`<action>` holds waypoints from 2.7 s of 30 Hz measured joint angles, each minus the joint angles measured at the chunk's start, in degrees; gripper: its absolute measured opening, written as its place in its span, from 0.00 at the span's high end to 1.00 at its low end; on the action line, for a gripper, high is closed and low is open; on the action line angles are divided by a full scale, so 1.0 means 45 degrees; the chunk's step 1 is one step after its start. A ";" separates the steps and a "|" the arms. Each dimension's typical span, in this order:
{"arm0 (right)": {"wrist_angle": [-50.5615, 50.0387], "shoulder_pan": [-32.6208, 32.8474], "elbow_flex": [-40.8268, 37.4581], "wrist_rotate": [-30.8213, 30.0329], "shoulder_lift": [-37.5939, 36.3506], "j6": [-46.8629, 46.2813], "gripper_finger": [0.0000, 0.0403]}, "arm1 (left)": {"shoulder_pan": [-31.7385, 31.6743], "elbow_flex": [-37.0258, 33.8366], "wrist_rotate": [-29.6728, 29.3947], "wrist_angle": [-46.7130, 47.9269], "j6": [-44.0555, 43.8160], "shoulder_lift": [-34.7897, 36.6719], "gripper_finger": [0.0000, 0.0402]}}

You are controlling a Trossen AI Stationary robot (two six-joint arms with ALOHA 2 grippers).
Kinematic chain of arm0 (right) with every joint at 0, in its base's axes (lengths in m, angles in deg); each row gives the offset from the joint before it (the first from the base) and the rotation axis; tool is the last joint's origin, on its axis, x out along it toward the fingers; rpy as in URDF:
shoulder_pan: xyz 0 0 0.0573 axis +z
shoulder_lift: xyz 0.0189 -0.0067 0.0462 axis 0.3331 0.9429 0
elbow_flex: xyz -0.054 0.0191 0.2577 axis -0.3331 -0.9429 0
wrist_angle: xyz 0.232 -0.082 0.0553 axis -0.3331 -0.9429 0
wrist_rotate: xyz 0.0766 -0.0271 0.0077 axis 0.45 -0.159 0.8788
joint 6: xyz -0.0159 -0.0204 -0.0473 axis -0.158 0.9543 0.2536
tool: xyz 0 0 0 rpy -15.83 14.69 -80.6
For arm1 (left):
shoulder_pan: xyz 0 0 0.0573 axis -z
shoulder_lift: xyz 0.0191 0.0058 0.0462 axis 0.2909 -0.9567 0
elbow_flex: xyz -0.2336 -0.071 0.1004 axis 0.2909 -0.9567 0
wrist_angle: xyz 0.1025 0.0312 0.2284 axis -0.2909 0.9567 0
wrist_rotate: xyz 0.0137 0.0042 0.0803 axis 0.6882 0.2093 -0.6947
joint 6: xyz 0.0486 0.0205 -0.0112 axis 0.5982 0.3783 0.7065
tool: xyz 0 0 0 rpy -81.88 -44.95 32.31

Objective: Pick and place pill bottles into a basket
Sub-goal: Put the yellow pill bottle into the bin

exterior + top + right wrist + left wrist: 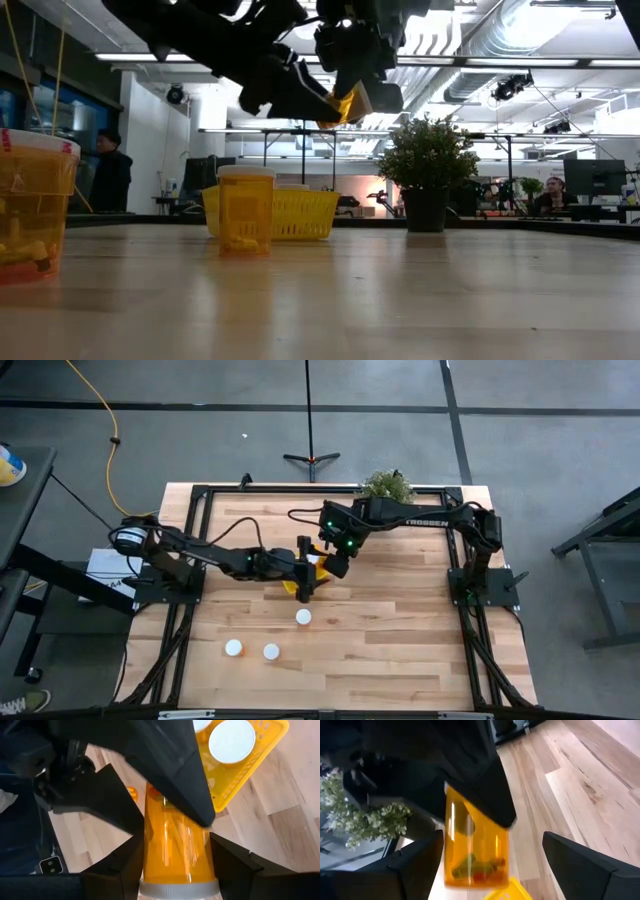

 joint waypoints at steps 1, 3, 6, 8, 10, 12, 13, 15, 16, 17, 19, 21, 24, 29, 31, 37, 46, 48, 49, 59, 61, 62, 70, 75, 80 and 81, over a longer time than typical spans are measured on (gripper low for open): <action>-0.0010 0.0003 0.0000 -0.0007 0.0000 0.0000 0.52 | 0.0000 0.0085 -0.0012 0.0067 0.0000 -0.0054 0.06; -0.0033 0.0003 0.0000 -0.0080 0.0000 -0.0005 0.52 | 0.0000 0.0212 -0.0167 0.0253 -0.0001 -0.0129 0.06; -0.0047 -0.0002 0.0000 -0.0180 0.0000 -0.0019 0.52 | 0.0000 0.0256 -0.0274 0.0257 0.0003 -0.0189 0.08; -0.0060 -0.0002 0.0000 -0.0175 0.0000 -0.0029 0.52 | 0.0000 0.0256 -0.0299 0.0362 0.0003 -0.0189 0.11; -0.0079 -0.0002 0.0000 -0.0201 0.0000 -0.0024 0.52 | -0.0005 0.0256 -0.0337 0.0472 0.0004 -0.0189 0.16; -0.0102 0.0008 0.0000 -0.0192 0.0000 -0.0029 0.52 | 0.0000 0.0256 -0.0403 0.0492 0.0000 -0.0188 0.22; -0.0105 0.0008 0.0000 -0.0186 0.0000 -0.0029 0.52 | -0.0005 0.0256 -0.0408 0.0478 0.0000 -0.0179 0.26; -0.0125 0.0008 0.0000 -0.0154 0.0000 -0.0034 0.52 | -0.0005 0.0256 -0.0445 0.0445 -0.0005 -0.0179 0.32; -0.0129 0.0008 0.0000 -0.0141 0.0000 -0.0034 0.52 | -0.0010 0.0256 -0.0452 0.0413 -0.0013 -0.0176 0.35; -0.0138 0.0012 0.0000 -0.0137 0.0000 -0.0034 0.52 | -0.0010 0.0256 -0.0454 0.0395 -0.0021 -0.0174 0.38; -0.0144 0.0012 0.0000 -0.0130 0.0000 -0.0034 0.52 | -0.0010 0.0256 -0.0452 0.0394 -0.0008 -0.0174 0.44; -0.0144 0.0012 0.0000 -0.0136 0.0000 -0.0034 0.52 | -0.0010 0.0256 -0.0447 0.0386 -0.0005 -0.0174 0.47; -0.0148 0.0008 0.0000 -0.0146 0.0000 0.0059 0.52 | -0.0010 0.0256 -0.0447 0.0373 -0.0004 -0.0174 0.48; -0.0148 -0.0025 0.0000 -0.0154 0.0000 0.0164 0.49 | -0.0010 0.0256 -0.0441 0.0343 -0.0044 -0.0174 0.42; -0.0116 -0.0047 0.0000 -0.0171 0.0000 0.0206 0.46 | -0.0010 0.0251 -0.0355 0.0377 -0.0053 -0.0174 0.41; -0.0124 -0.0083 0.0000 -0.0209 0.0000 0.0209 0.39 | -0.0010 0.0247 -0.0270 0.0396 -0.0053 -0.0174 0.48; -0.0345 -0.0723 0.1077 -0.0357 0.0000 0.0100 0.38 | 0.0017 0.0242 -0.0500 0.0487 -0.0120 -0.0174 0.44; -0.0416 -0.0804 0.1660 -0.0481 0.0000 0.0218 0.37 | 0.0023 0.0242 -0.0515 0.0503 -0.0102 -0.0173 0.45; -0.0403 -0.0822 0.1986 -0.0499 0.0000 0.0383 0.37 | 0.0005 0.0242 -0.0588 0.0503 -0.0102 -0.0174 0.45; -0.0965 -0.0464 0.5287 -0.6250 -0.0015 0.3605 0.37 | -0.0469 0.0242 -0.0164 0.1124 -0.1270 0.0011 0.46; -0.0652 -0.0403 0.5721 -0.7126 -0.0015 0.4376 0.37 | -0.0696 0.0226 0.0840 0.1388 -0.1768 0.0244 0.46; -0.0394 -0.0471 0.5957 -0.7199 -0.0015 0.4674 0.37 | -0.0829 0.0224 0.1397 0.1371 -0.2120 0.0379 0.46; -0.0281 -0.1457 0.7724 -0.6245 -0.0101 0.6848 0.38 | -0.1253 0.0232 0.3531 0.1400 -0.4293 0.1360 0.45; -0.0636 -0.2003 0.7127 -0.6075 -0.0887 0.6827 0.38 | -0.1248 0.0180 0.3564 0.0711 -0.4731 0.1685 0.45; 0.0526 -0.2256 0.4552 -0.6198 -0.2453 0.6590 0.38 | -0.1253 -0.0353 0.3606 -0.0249 -0.4910 0.1979 0.45; 0.1161 -0.2251 0.3712 -0.6235 -0.2877 0.6572 0.38 | -0.1253 -0.0505 0.3604 -0.0482 -0.4915 0.2086 0.45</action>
